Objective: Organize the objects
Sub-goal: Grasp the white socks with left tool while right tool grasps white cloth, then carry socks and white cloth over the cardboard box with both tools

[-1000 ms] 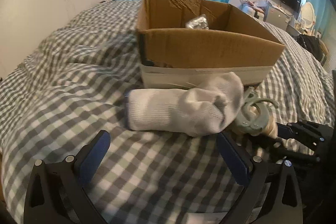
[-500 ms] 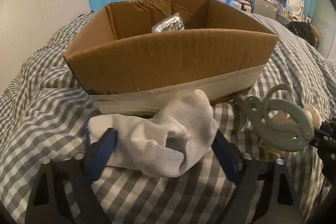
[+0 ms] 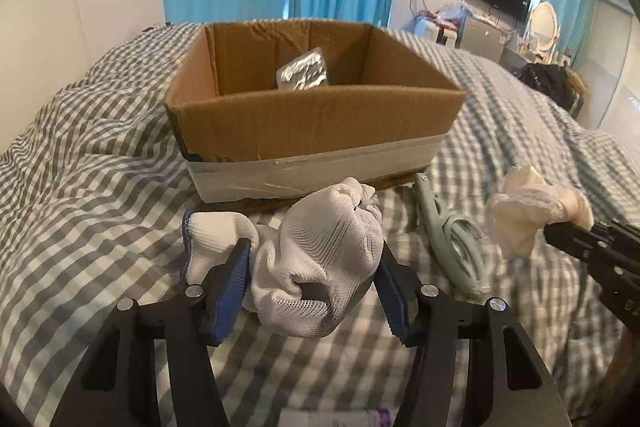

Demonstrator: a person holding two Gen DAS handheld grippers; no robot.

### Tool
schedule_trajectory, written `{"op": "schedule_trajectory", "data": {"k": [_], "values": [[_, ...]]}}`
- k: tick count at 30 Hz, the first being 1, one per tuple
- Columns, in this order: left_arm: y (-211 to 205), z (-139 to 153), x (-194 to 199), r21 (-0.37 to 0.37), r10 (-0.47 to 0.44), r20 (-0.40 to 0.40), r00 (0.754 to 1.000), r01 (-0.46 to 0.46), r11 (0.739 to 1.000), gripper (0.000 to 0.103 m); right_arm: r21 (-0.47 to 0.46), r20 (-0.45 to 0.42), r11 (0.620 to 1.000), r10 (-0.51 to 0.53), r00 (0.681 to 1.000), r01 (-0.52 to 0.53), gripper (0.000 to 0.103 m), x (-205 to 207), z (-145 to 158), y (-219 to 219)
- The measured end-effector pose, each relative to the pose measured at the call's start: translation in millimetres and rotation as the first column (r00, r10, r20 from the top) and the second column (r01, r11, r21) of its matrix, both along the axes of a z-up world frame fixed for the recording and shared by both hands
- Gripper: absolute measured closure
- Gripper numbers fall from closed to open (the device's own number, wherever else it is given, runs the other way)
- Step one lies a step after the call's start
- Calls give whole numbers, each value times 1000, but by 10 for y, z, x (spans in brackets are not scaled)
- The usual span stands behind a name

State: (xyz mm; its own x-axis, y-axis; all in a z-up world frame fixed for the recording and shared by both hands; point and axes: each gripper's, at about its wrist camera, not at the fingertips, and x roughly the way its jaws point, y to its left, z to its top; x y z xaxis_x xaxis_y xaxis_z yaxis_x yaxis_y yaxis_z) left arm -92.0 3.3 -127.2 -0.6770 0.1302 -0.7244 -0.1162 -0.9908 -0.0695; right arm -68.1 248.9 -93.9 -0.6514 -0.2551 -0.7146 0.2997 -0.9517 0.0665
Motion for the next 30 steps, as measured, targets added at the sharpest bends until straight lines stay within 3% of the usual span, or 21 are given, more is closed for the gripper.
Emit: {"op": "schedule_trajectory", "data": {"k": [9,17,24,30], "values": [[-58,429,307,64,-2,-69,998,7,998,43,-22,-61,1000,11,998,-12,88,254,290,-59],[-47,911,421,61,4,-170,986,7,998,43,-20,-151,999,43,988,-46,88,450,677,-179],[-101,1275,108,53,16,-236,972,-4,999,43,4,-227,994,108,968,-110,88,319,1055,-355],[-175,1380,-314,53,29,-257,966,-16,998,43,6,-265,986,160,951,-164,88,-62,1288,-579]]}}
